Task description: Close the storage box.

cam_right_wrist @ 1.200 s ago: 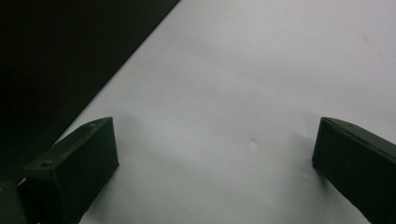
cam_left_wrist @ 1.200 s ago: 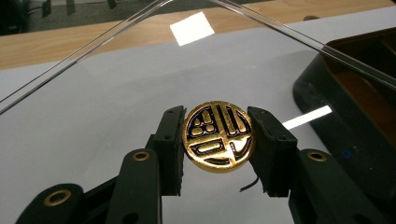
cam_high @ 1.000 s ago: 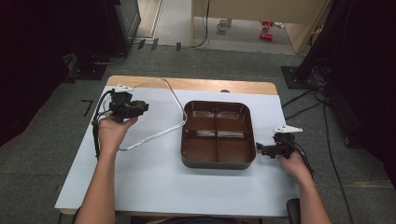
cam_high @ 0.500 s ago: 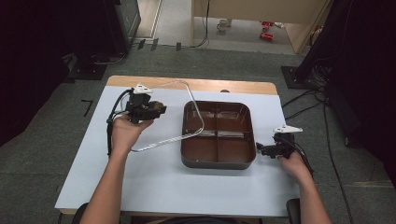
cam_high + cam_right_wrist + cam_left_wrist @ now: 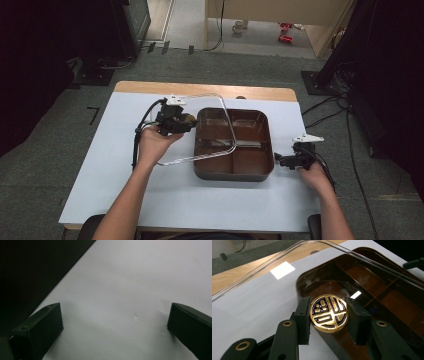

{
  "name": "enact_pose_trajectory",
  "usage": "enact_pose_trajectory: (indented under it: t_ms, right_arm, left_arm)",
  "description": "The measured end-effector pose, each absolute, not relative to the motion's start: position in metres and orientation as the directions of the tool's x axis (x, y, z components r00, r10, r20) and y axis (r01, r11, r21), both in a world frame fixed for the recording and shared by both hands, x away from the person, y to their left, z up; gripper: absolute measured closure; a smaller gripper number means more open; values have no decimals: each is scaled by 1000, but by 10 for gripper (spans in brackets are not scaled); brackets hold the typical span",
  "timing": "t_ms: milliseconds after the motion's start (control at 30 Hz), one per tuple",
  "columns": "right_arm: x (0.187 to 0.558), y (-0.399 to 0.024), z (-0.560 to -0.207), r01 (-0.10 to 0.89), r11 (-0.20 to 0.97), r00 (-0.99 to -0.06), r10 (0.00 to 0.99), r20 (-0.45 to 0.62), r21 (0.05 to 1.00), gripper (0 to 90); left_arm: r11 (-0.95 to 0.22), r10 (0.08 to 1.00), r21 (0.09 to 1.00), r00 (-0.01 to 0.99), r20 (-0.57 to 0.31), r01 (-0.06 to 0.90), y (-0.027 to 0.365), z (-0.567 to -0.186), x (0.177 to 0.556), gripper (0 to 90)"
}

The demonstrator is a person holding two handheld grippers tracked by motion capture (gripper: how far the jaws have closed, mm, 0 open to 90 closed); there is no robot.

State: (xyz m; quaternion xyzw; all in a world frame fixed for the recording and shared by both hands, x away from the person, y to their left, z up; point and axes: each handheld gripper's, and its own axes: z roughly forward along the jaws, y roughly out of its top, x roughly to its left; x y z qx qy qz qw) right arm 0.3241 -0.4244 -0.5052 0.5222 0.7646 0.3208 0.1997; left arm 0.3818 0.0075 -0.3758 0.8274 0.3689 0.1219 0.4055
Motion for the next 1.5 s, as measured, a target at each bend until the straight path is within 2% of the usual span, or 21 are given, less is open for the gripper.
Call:
enact_pose_trajectory:
  t_ms: [767,1500]
  right_arm:
    - [324,-424,-505,672,247,-373,927,31,698,0]
    - [324,-424,-505,671,248,-374,927,30,699,0]
  left_arm:
    - [-507,611,728,788,-74,462,-71,-400,376,592]
    - [-575,563,704,826,-28,416,-114,-417,380,592]
